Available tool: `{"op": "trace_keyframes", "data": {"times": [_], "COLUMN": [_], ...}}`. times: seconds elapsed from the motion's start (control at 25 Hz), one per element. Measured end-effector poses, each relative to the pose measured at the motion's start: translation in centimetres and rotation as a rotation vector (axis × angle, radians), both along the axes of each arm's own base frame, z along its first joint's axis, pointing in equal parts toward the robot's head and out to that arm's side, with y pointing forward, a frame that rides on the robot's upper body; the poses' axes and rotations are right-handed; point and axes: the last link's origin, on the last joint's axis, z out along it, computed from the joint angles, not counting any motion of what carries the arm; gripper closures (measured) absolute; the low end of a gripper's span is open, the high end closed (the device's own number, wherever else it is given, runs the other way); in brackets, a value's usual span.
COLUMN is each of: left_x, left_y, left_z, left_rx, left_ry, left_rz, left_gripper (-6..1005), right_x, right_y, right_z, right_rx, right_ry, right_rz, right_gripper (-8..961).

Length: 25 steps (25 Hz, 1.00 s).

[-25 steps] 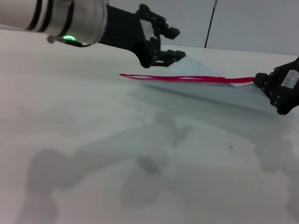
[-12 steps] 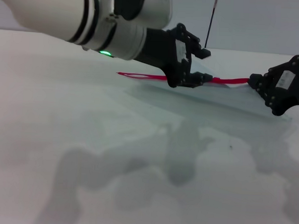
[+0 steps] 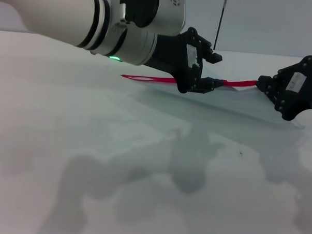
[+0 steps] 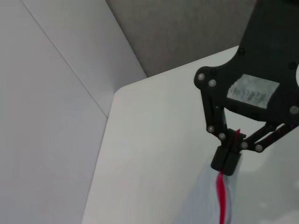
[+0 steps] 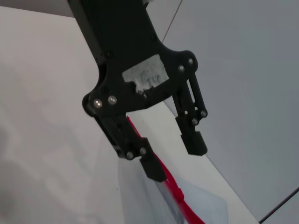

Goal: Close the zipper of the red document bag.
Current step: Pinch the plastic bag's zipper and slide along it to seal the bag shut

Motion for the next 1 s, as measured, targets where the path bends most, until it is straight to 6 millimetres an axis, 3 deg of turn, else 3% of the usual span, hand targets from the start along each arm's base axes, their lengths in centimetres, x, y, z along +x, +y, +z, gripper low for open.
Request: {"op": "trace_keyframes", "data": {"times": [1.0], "left_x": [0.39], "left_y": [0.39], "left_z": [0.06], "left_rx": [0.016], "left_ry": [0.041], "left_rz": [-0.009], "left_gripper": [520], "right_x": [0.08], "right_y": [0.26], "right_z": [-0.12], "right_rx": [-0.004], "right_ry": [0.002], "right_rz": [0.001], "right_gripper": [938]}}
